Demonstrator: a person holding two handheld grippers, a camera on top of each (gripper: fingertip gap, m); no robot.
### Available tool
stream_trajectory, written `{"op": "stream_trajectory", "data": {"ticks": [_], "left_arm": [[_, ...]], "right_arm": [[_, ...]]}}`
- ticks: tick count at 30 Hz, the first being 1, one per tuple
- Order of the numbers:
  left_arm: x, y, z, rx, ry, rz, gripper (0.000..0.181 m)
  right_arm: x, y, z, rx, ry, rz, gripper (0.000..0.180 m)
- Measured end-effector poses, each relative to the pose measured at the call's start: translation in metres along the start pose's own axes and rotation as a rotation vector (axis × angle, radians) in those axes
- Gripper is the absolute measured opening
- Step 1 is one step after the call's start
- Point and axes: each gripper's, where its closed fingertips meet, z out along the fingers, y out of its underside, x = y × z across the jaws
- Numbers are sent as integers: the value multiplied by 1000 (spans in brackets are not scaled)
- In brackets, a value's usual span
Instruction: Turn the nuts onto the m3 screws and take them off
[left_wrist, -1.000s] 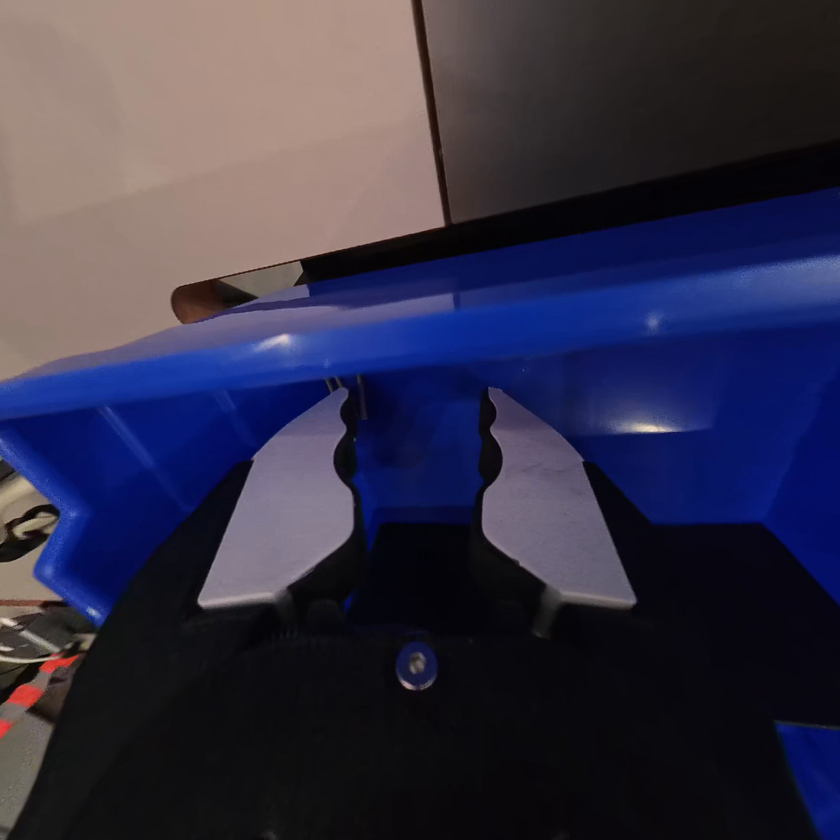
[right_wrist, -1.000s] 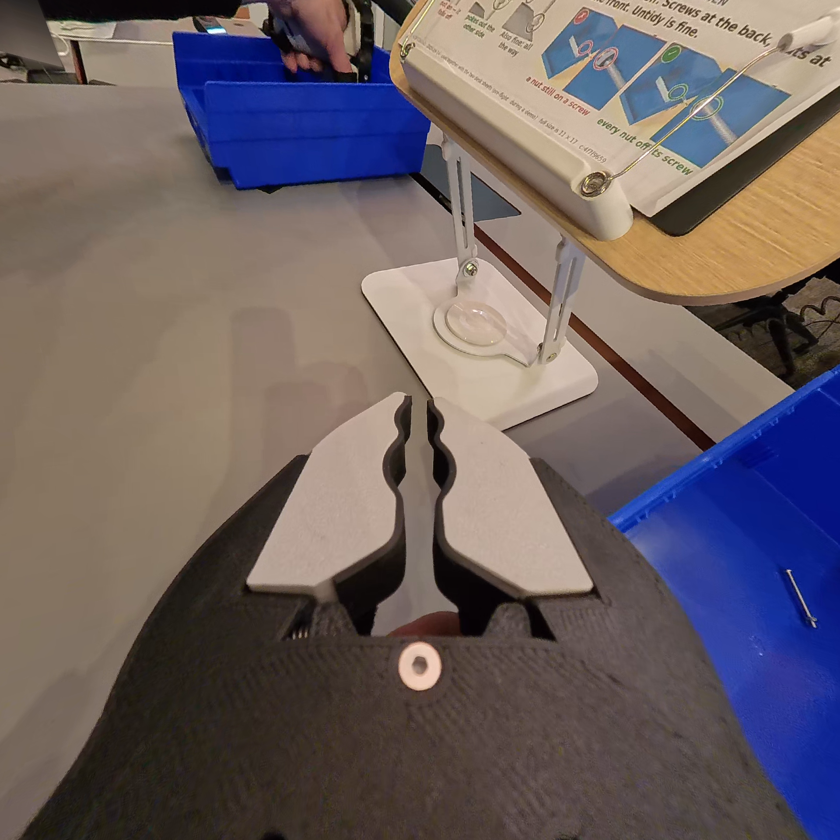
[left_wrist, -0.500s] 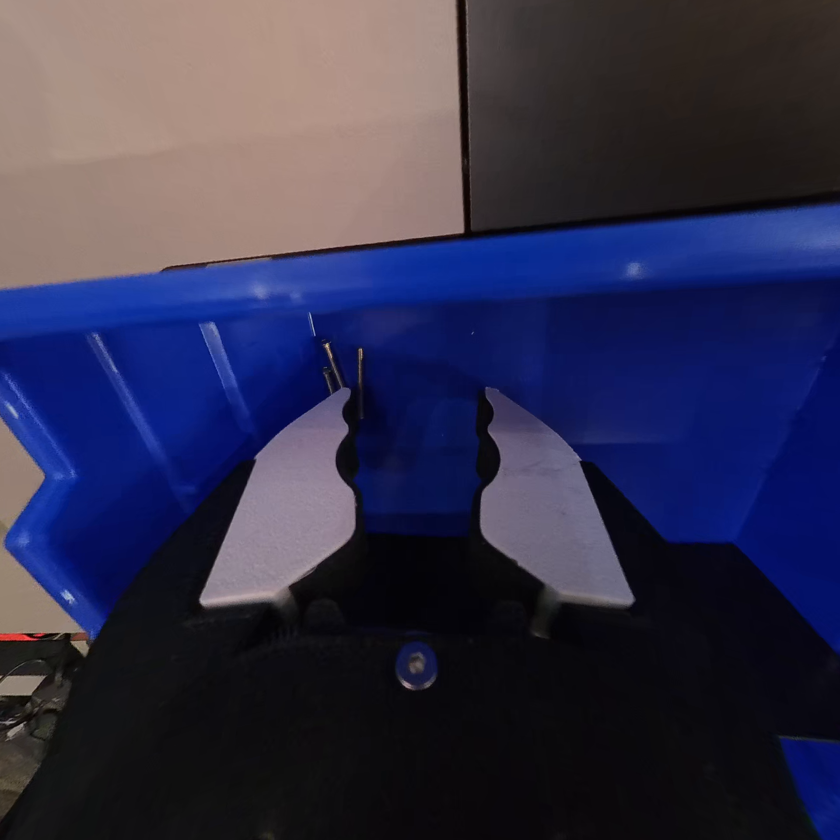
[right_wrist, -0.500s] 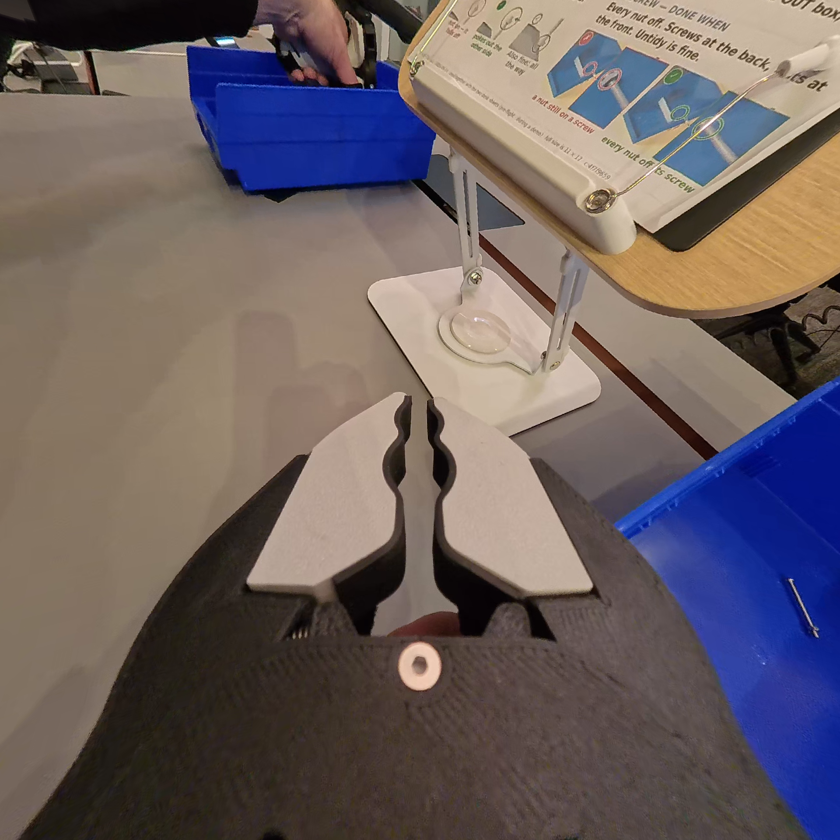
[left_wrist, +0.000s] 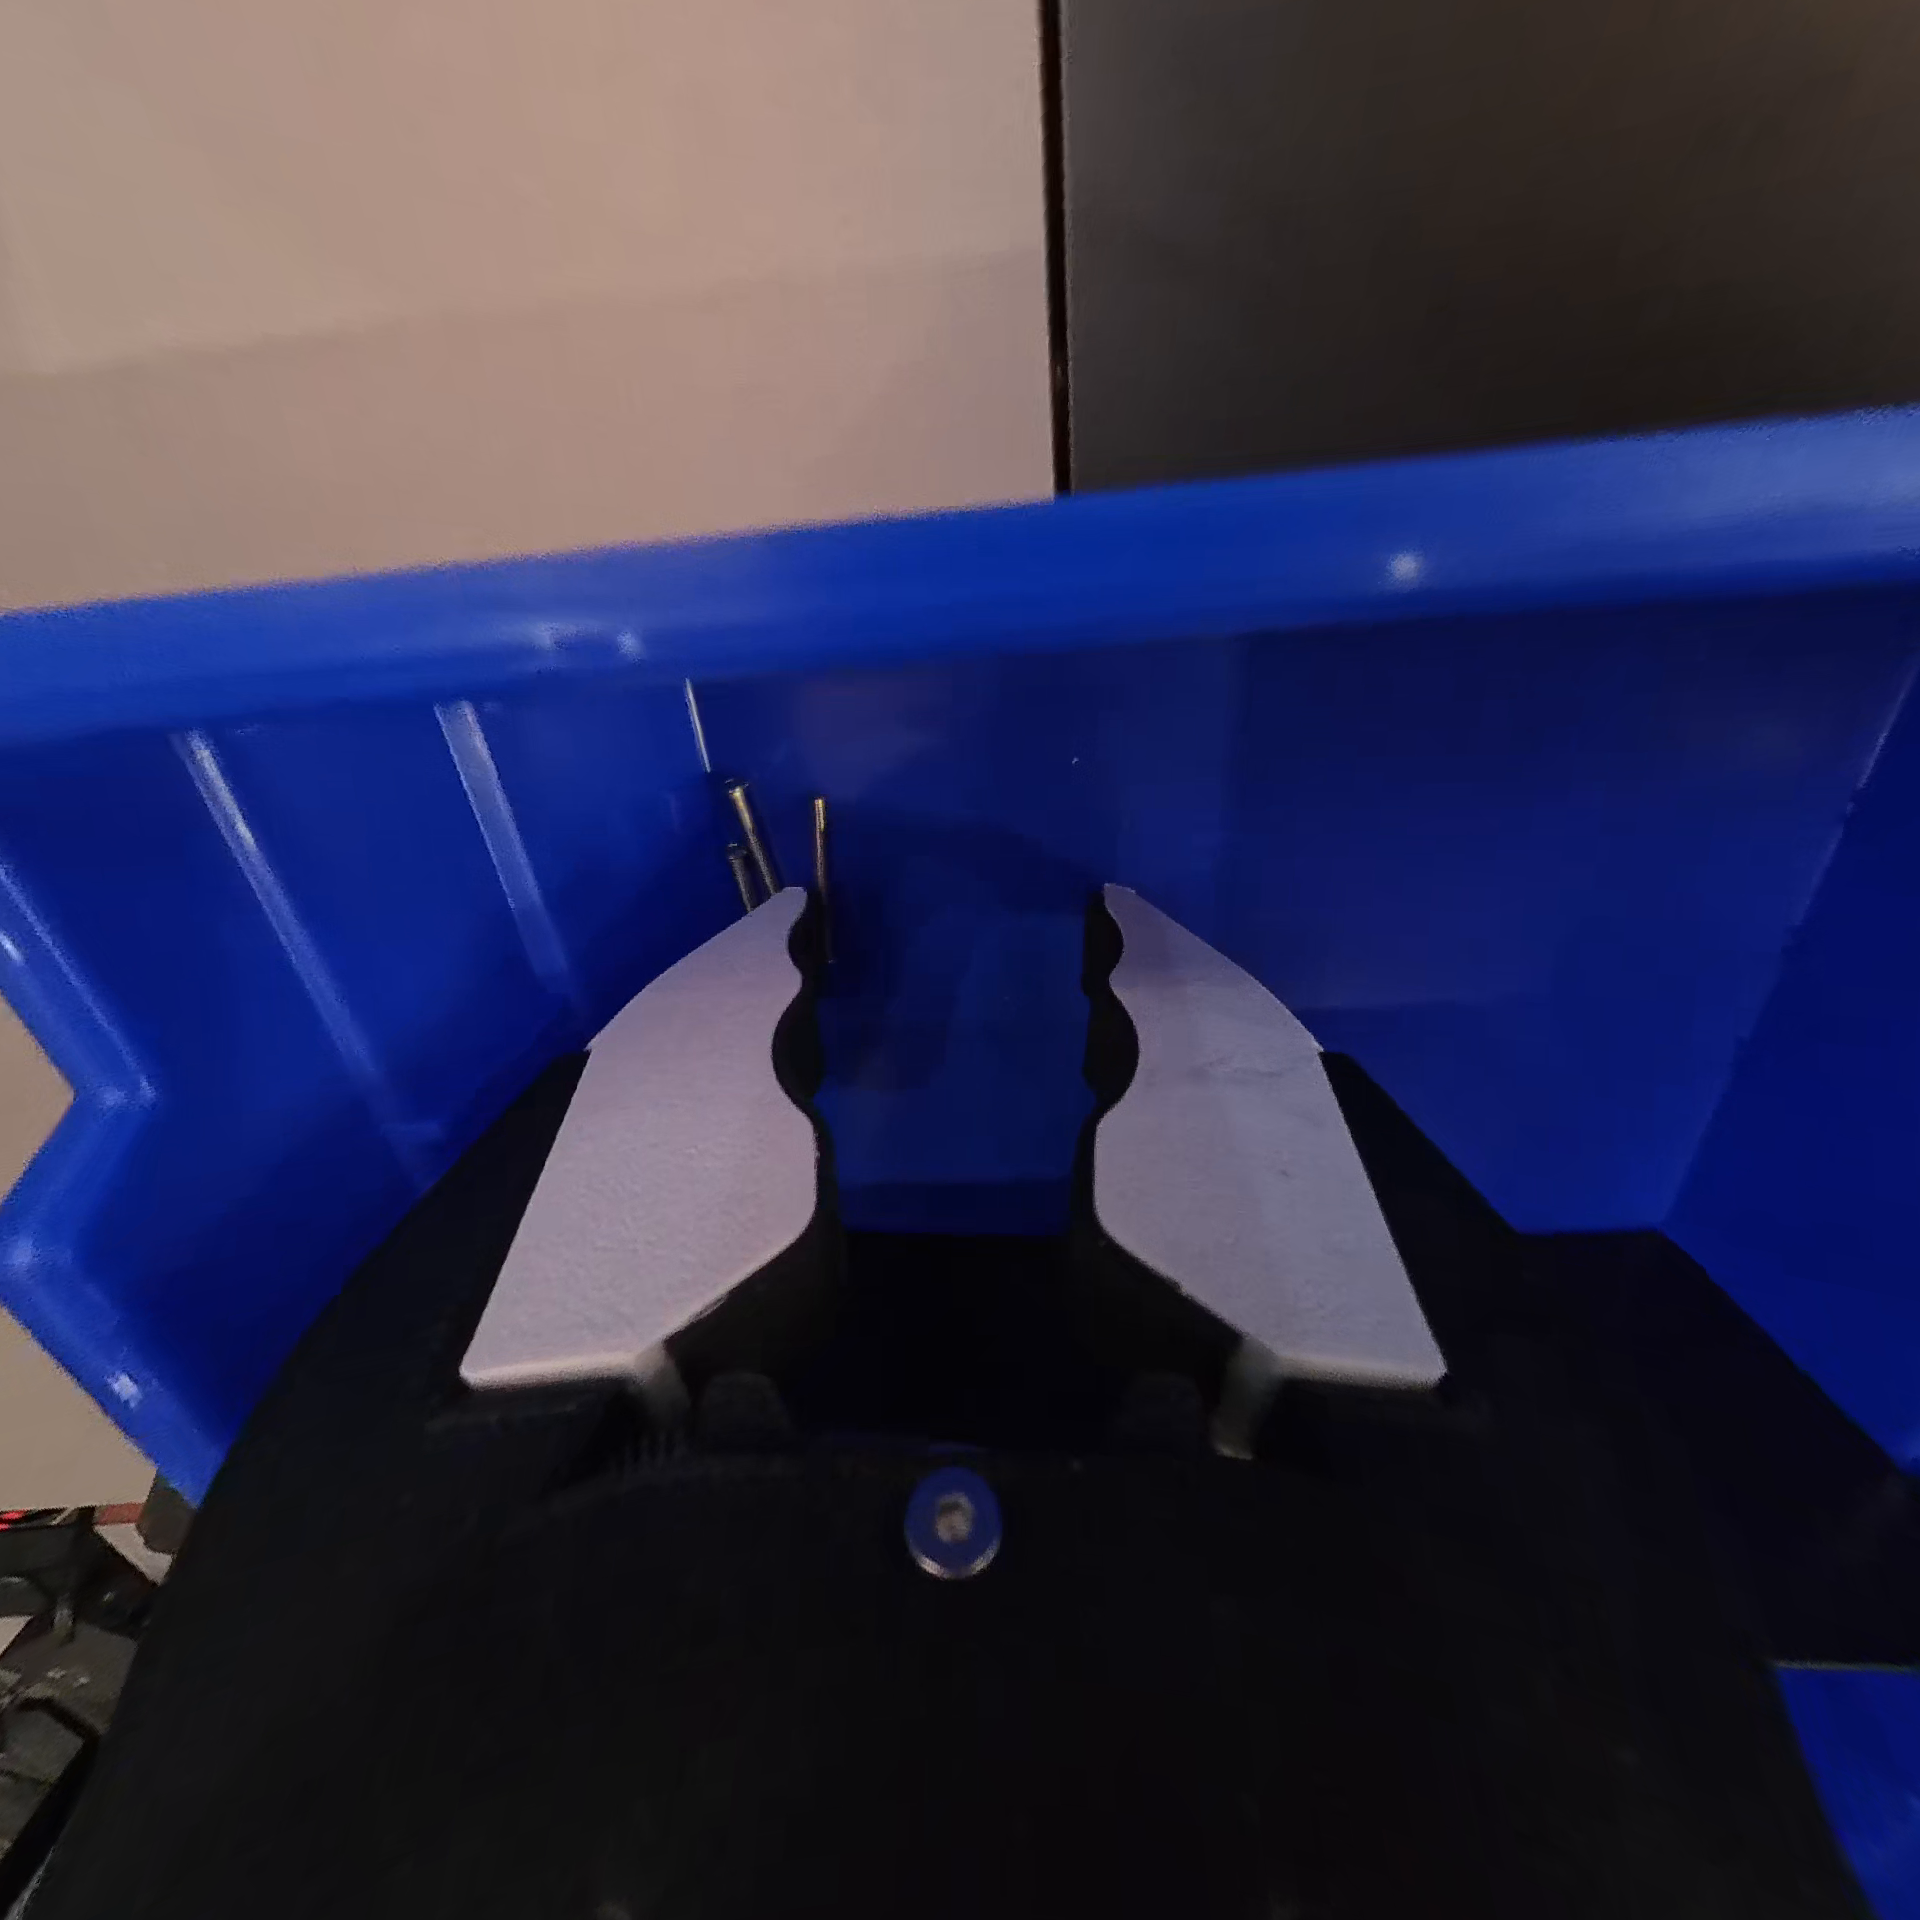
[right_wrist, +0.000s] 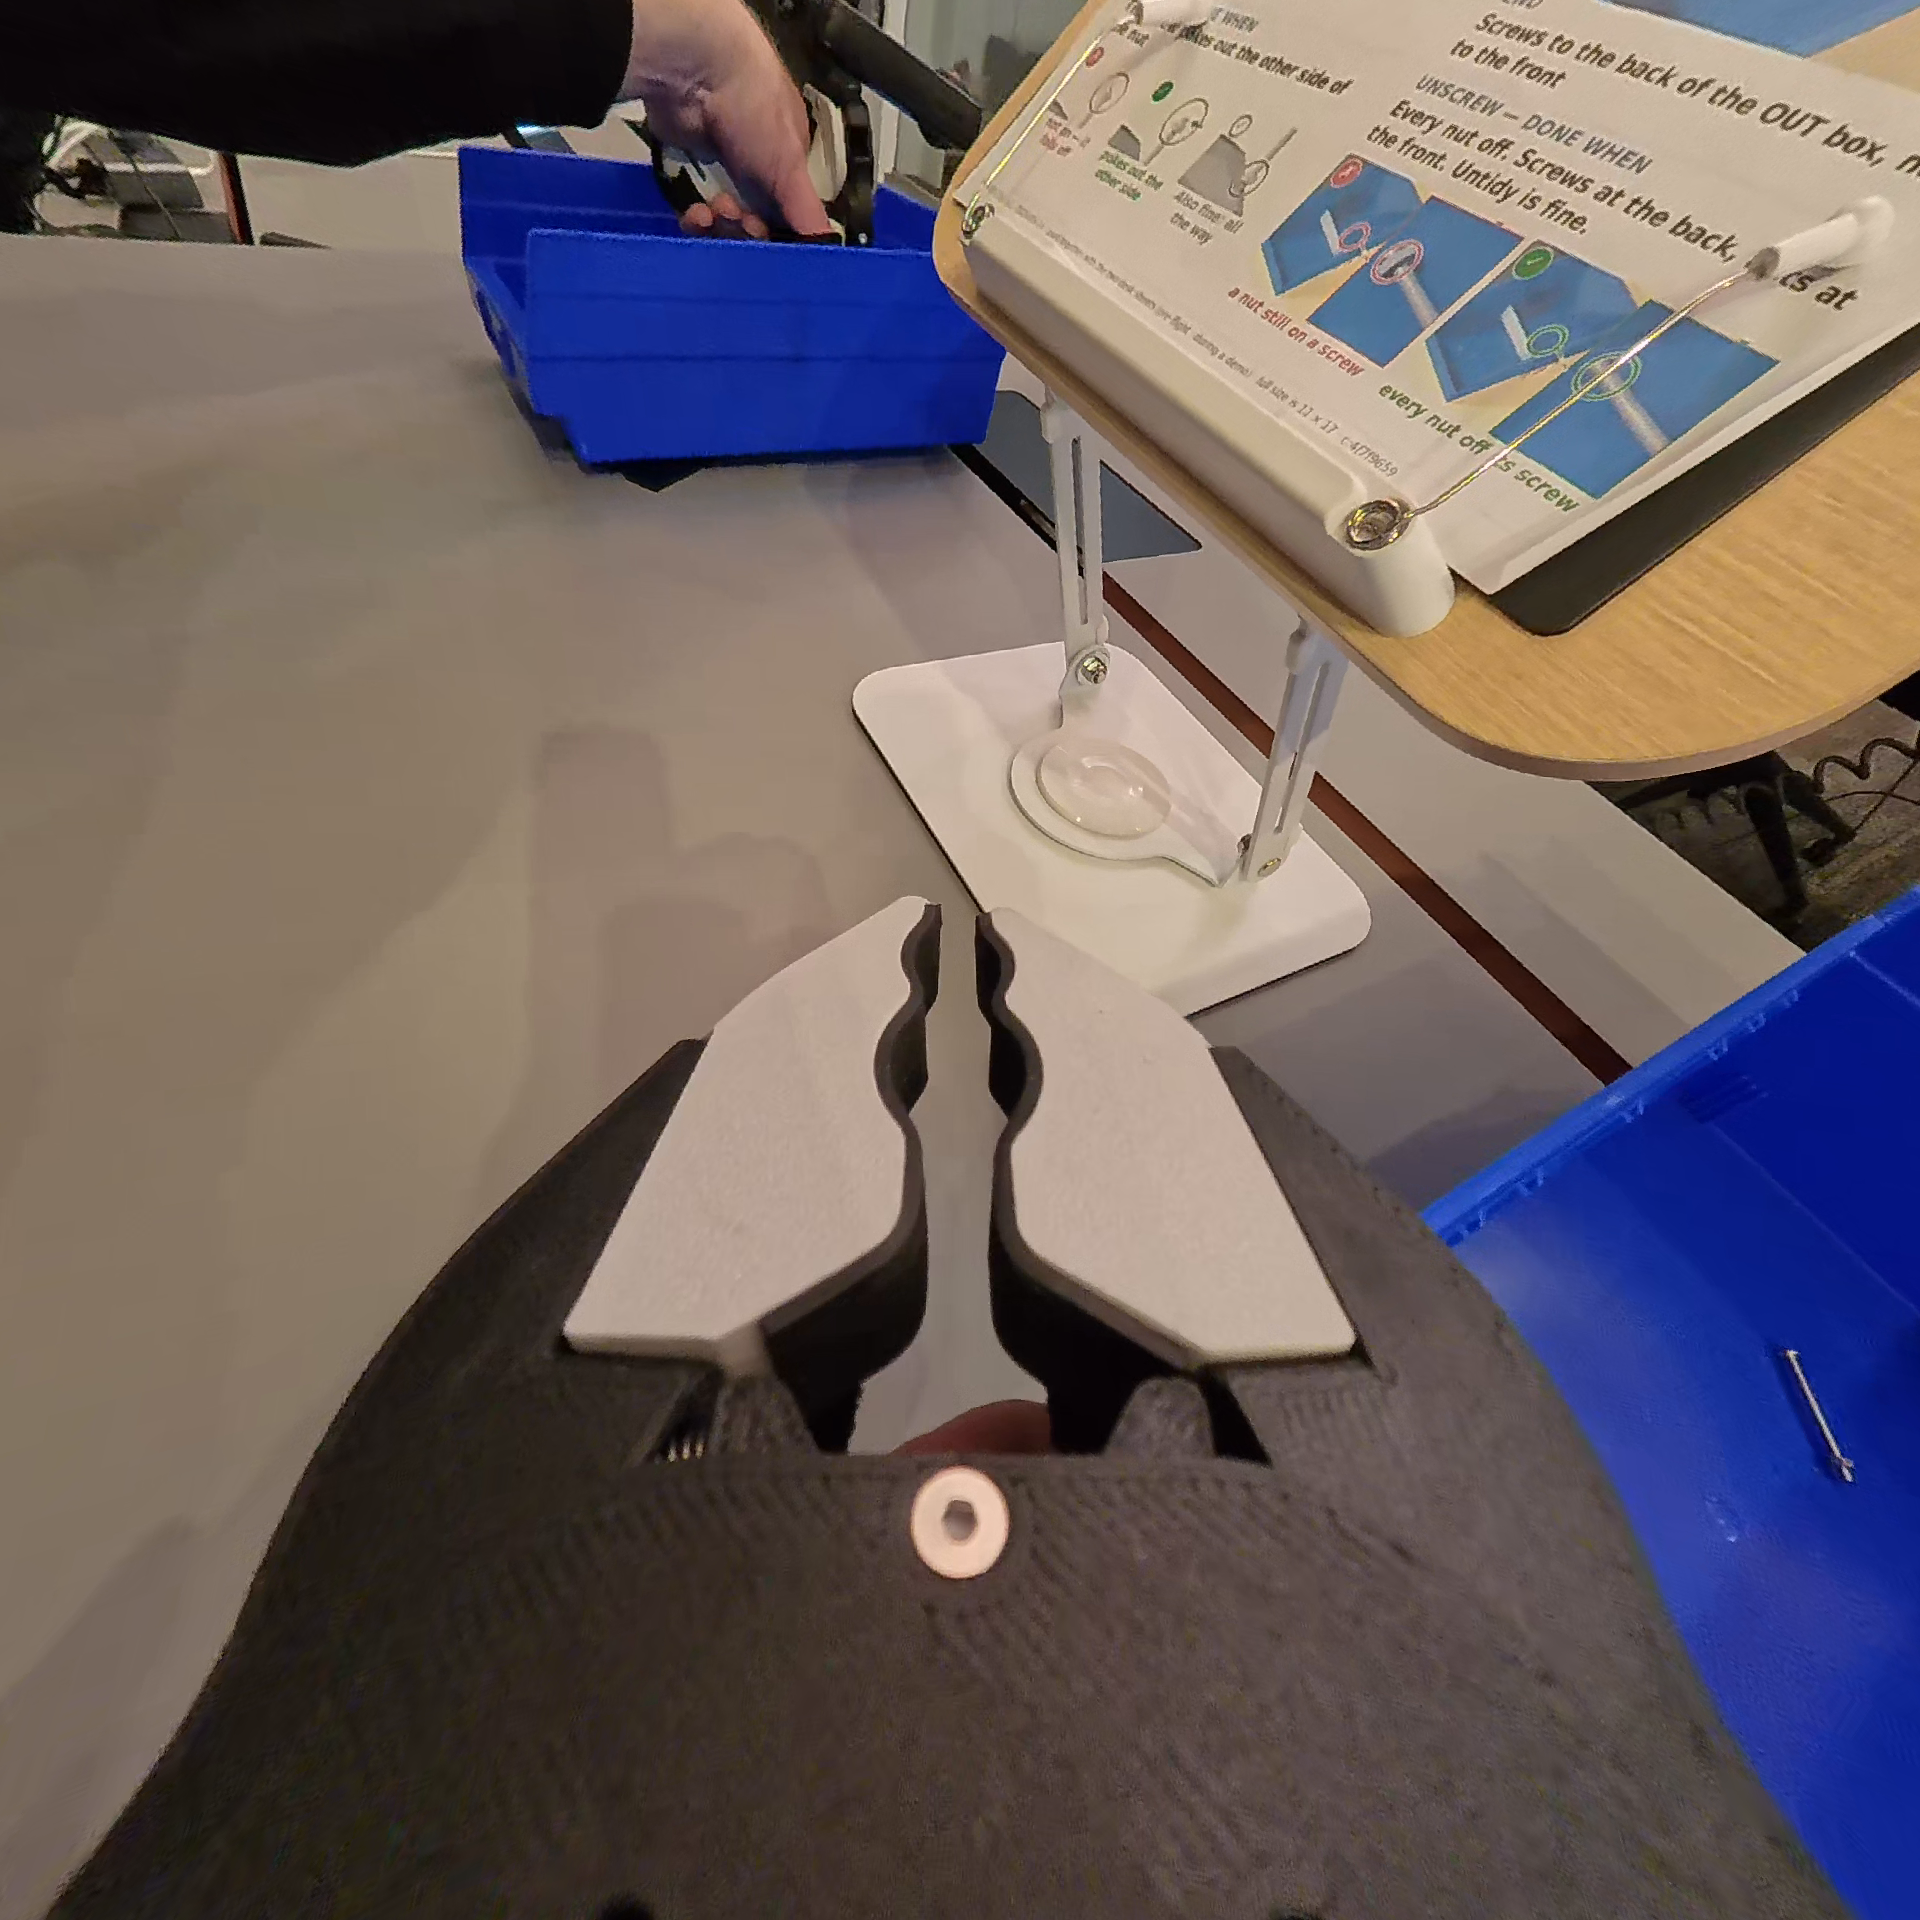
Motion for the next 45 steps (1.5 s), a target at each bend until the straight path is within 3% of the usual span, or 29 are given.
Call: {"op": "stream_trajectory", "data": {"ticks": [2, 12, 25, 30, 34, 40, 45], "left_arm": [[1, 0, 0, 10, 12, 1, 46], [5, -2, 1, 22, 73, 31, 4], [14, -2, -9, 60, 94, 94, 3], [19, -2, -36, 137, 119, 121, 3], [48, 1, -102, 317, 205, 199, 2], [142, 68, -185, 462, 324, 479, 1], [248, 150, -173, 439, 322, 731, 0]], "right_arm": [[0, 0, 0, 1, 1, 1, 6], [-1, 8, 9, -31, -4, 3, 7], [-1, 8, 8, -27, -4, 2, 7], [-4, 7, 9, -26, -15, 1, 7], [-7, 5, 10, -21, -22, -3, 7], [-13, 3, 11, -18, -38, -18, 7], [-18, 3, 14, -21, -52, -29, 7]]}}
